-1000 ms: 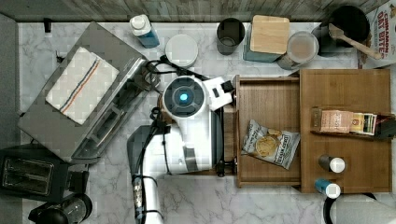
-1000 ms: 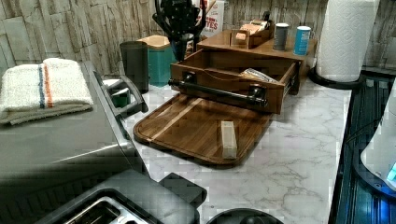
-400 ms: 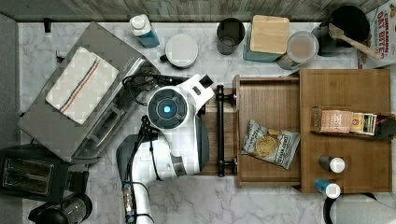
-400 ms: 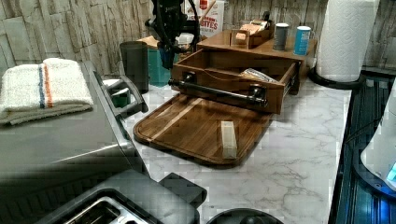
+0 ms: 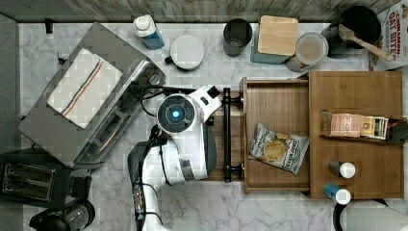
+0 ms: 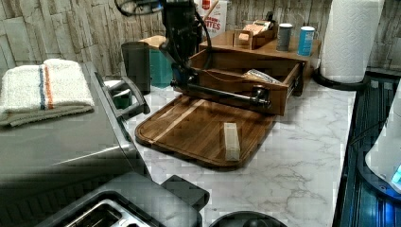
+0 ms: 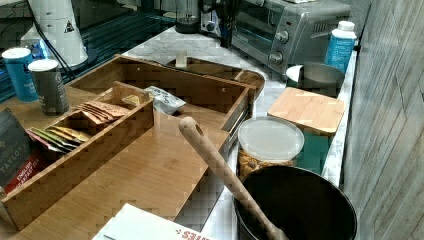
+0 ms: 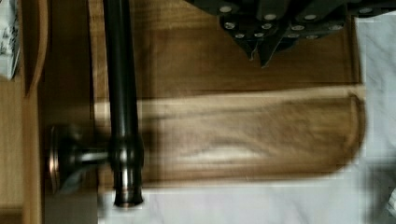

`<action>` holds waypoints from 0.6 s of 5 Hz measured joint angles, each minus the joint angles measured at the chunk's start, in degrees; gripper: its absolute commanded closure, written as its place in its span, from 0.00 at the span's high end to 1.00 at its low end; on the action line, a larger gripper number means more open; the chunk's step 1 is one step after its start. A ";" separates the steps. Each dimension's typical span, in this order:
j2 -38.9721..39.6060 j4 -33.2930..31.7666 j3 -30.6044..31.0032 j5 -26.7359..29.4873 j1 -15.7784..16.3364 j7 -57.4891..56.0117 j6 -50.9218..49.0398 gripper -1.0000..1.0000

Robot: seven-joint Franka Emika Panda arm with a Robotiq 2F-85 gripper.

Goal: Close the drawer.

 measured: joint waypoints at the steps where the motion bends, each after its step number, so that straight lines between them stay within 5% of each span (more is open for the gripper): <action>1: 3.34 -2.13 0.00 -3.17 0.07 0.15 3.83 0.00; 3: 8.49 -4.81 -0.44 -5.05 -0.09 0.01 11.05 0.00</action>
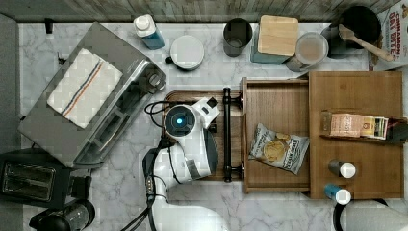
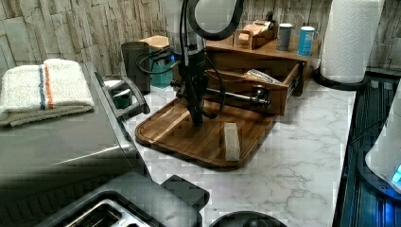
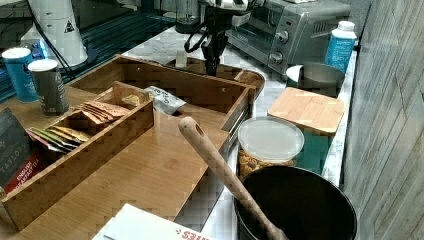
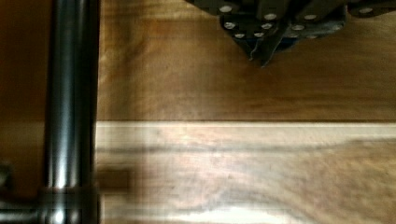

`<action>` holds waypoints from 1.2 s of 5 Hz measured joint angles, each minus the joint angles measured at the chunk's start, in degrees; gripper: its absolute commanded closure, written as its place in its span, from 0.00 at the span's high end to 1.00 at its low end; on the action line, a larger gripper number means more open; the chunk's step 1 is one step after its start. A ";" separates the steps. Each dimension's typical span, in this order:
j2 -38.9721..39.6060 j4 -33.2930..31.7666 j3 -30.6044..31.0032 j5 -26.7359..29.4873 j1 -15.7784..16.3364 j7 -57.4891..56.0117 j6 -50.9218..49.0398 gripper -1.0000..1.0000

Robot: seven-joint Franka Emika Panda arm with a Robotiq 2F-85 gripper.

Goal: Close the drawer.

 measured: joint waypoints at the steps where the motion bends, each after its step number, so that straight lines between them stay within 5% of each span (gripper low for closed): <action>1: -1.76 -0.67 0.00 0.00 -0.06 0.00 -0.11 0.00; 3: -3.16 -0.90 0.00 0.01 -0.67 -2.22 -1.87 0.00; 6: -2.69 -1.23 -0.86 0.66 -6.68 -14.84 -4.62 0.00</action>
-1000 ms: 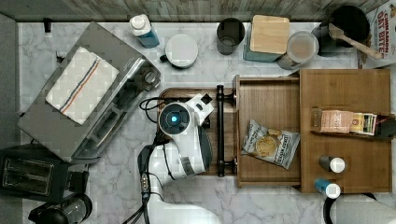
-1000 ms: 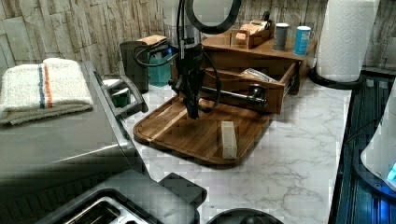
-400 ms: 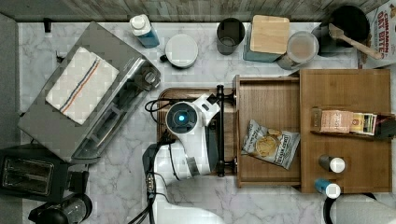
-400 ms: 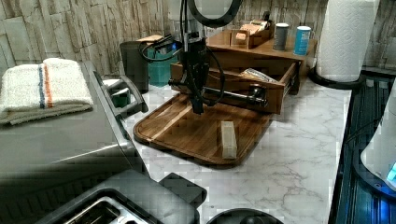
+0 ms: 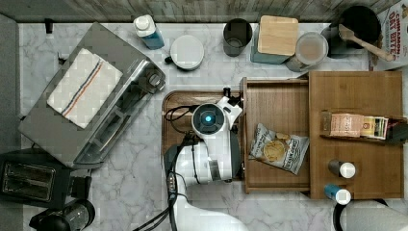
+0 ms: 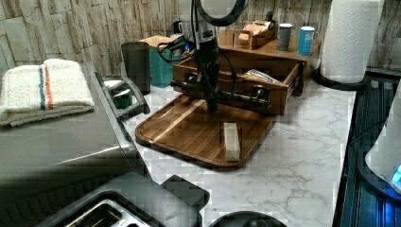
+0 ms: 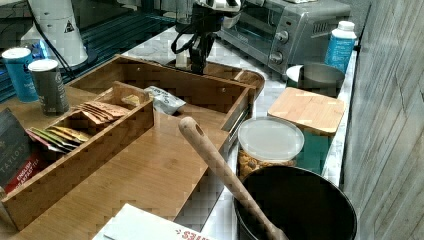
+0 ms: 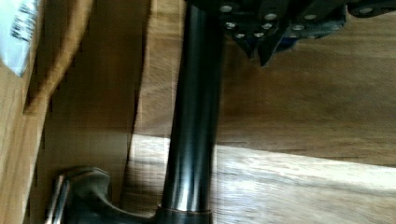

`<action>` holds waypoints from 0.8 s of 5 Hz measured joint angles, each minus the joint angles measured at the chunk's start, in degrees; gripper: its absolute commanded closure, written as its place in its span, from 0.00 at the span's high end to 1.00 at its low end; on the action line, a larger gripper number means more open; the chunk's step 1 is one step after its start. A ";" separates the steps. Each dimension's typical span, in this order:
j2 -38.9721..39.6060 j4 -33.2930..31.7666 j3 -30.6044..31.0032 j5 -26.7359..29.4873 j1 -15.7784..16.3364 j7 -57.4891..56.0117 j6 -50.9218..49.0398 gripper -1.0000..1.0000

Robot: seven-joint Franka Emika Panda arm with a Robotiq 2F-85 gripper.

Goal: Close the drawer.

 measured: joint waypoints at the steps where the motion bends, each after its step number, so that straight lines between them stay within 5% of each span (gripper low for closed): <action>1: -2.12 -0.90 -0.06 -0.04 -2.39 -0.92 -0.22 0.00; 4: -0.96 1.34 -4.34 6.33 -9.93 -35.39 -0.08 0.00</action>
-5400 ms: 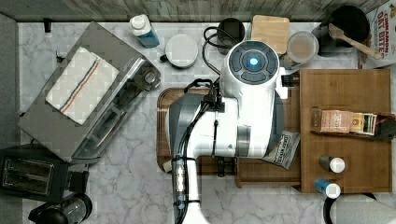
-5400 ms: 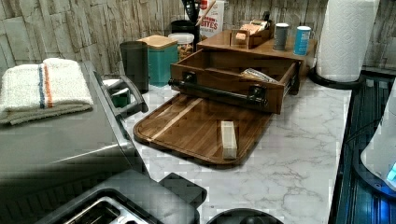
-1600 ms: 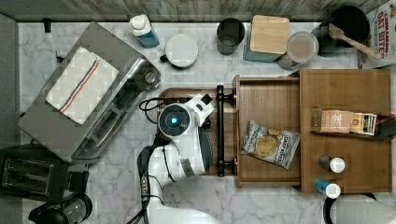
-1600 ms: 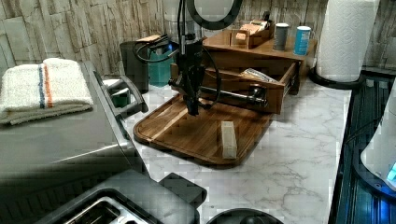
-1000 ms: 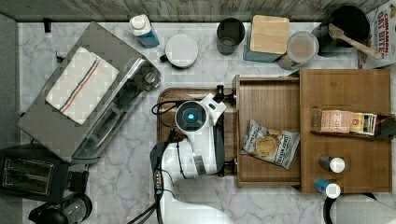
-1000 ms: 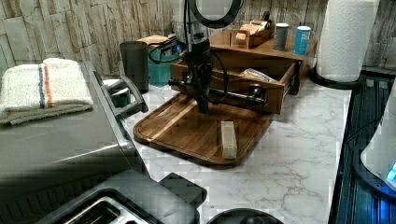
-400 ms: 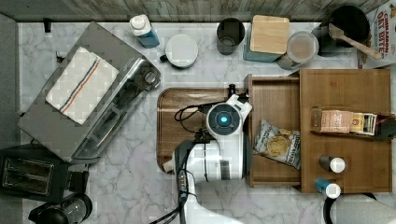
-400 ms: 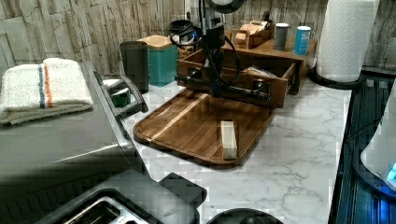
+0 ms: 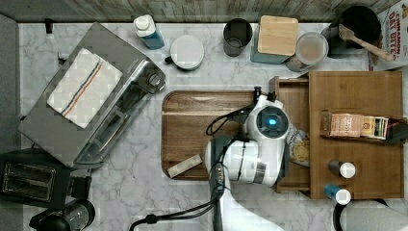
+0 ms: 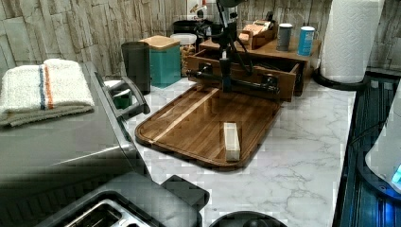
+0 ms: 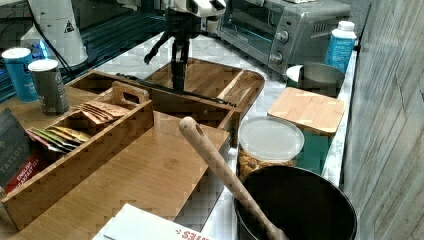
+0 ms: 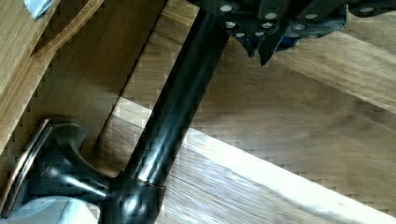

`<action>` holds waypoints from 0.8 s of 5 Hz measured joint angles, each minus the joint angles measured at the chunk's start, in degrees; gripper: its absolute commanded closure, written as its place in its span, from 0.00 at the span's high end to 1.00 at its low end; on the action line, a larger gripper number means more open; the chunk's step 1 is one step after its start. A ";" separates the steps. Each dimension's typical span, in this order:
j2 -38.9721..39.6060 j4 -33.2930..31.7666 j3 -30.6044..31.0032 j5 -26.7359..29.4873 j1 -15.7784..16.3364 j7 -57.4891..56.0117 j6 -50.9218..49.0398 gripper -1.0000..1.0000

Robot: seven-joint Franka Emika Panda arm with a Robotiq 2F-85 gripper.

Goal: Close the drawer.

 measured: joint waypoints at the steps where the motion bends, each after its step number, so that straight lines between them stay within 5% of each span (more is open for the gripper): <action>1: 0.76 1.45 -3.59 0.17 -0.90 0.00 -0.17 0.00; 4: 2.29 2.01 -6.83 1.35 -3.72 -0.11 5.15 0.00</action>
